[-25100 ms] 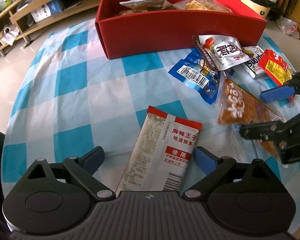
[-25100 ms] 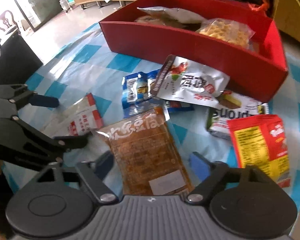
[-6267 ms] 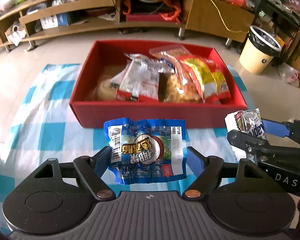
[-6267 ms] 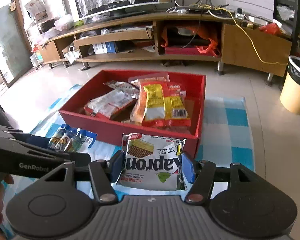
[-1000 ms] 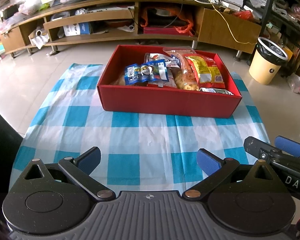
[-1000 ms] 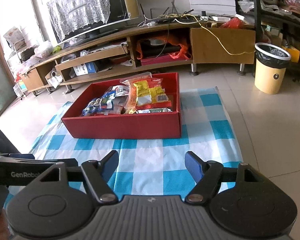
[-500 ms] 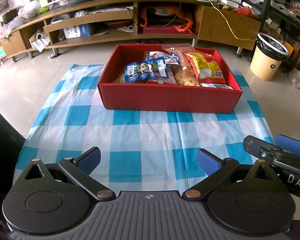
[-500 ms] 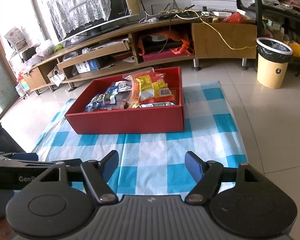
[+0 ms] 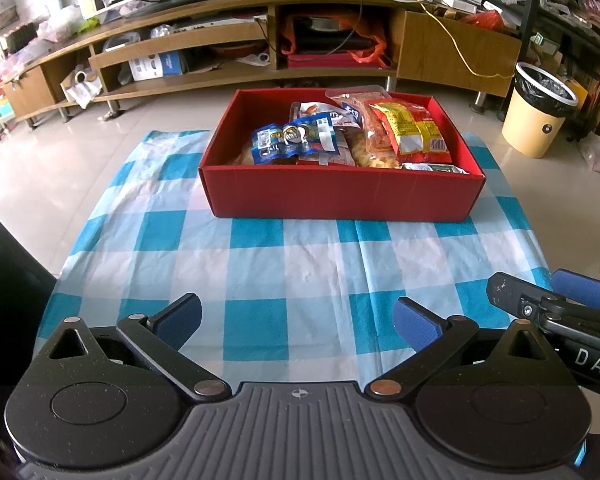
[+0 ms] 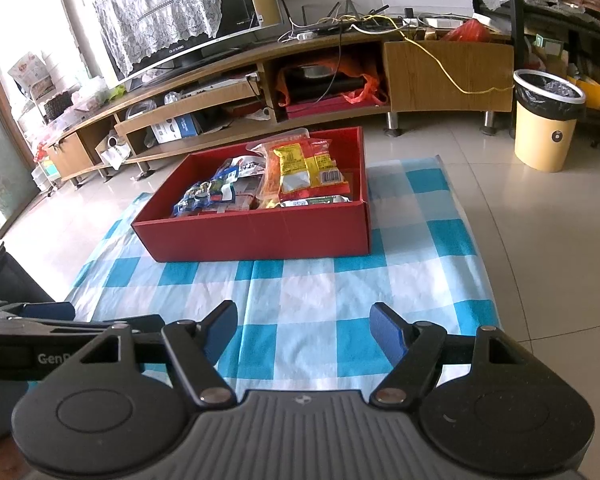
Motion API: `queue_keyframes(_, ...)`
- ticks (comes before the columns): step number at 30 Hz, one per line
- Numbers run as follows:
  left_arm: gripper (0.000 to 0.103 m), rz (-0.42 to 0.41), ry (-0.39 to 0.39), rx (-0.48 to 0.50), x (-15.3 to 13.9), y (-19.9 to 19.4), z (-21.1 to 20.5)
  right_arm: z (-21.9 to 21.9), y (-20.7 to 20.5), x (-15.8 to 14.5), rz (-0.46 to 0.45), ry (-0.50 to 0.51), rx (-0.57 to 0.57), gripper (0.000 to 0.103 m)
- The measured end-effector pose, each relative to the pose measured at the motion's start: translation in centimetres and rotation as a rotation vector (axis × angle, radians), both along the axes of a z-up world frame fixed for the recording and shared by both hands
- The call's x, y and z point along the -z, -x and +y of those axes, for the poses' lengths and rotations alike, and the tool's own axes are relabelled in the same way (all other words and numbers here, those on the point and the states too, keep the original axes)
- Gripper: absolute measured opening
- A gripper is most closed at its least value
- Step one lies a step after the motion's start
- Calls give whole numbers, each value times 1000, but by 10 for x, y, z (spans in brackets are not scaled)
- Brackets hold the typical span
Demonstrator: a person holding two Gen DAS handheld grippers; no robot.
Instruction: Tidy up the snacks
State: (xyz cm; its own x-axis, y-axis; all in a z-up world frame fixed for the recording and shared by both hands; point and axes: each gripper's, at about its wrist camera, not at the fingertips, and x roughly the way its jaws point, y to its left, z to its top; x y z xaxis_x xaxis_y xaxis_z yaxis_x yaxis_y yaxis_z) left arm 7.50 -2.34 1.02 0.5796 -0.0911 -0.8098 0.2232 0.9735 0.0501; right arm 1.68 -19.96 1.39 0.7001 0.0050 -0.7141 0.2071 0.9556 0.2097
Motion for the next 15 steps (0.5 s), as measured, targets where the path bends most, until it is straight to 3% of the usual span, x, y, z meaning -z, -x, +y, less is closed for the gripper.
queue_keyframes(15, 103, -6, -4, 5, 0, 1, 0, 0, 0, 1, -1, 1, -4, 70)
